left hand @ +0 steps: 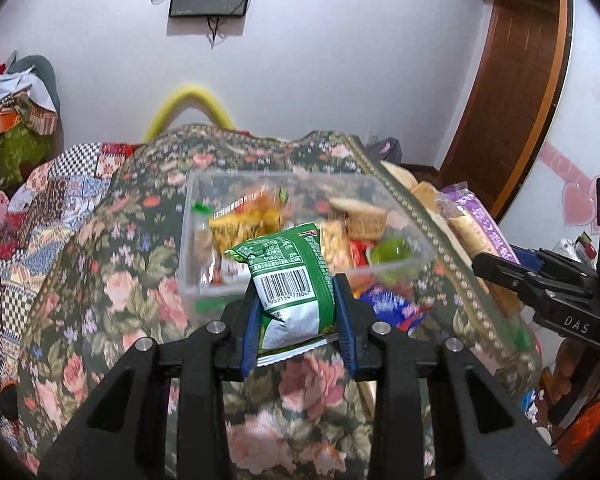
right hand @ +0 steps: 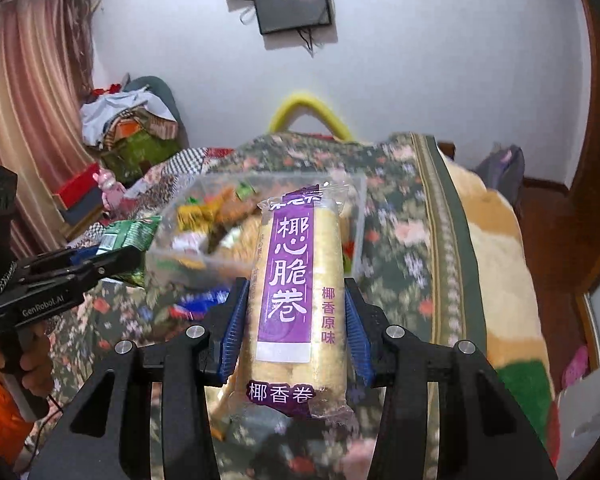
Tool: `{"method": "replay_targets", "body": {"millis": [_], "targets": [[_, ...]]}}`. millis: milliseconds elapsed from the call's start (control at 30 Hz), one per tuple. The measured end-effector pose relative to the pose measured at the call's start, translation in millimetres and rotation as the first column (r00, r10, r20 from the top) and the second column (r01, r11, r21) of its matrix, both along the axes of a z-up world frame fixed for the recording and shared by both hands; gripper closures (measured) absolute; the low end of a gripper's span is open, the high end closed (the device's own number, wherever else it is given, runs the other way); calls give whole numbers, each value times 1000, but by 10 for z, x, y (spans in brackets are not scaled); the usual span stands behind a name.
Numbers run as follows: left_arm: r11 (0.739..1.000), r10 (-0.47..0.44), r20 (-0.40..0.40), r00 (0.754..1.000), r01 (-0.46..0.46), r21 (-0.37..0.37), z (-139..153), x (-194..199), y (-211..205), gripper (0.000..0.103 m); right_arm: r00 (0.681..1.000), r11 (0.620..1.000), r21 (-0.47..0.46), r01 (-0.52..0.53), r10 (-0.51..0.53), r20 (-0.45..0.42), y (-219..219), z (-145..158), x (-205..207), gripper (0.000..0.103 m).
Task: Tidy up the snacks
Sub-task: 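Carry the green bag and coconut roll pack over the box and open both tools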
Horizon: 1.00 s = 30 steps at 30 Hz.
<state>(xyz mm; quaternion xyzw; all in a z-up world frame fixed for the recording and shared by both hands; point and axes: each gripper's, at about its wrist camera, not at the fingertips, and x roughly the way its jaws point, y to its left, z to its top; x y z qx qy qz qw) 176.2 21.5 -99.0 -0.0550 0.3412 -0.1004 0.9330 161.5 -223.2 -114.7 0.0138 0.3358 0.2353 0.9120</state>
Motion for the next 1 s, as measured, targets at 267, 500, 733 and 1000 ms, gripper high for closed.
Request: {"method": "replay_targets", "body": {"millis": [267, 500, 733, 1000], "targets": [[1000, -7, 35, 999, 7, 0, 153, 329, -72, 70, 999, 1000, 10, -24, 23, 36, 173, 102, 284, 61], [999, -32, -5, 999, 32, 15, -5, 635, -216, 70, 999, 999, -11, -42, 42, -3, 316, -32, 600, 61], [999, -40, -63, 997, 42, 31, -262, 967, -281, 70, 997, 998, -16, -54, 53, -61, 379, -230, 846, 61], [999, -43, -101, 994, 44, 3, -415, 1136, -282, 70, 993, 997, -10, -71, 70, -100, 423, -377, 948, 61]]}}
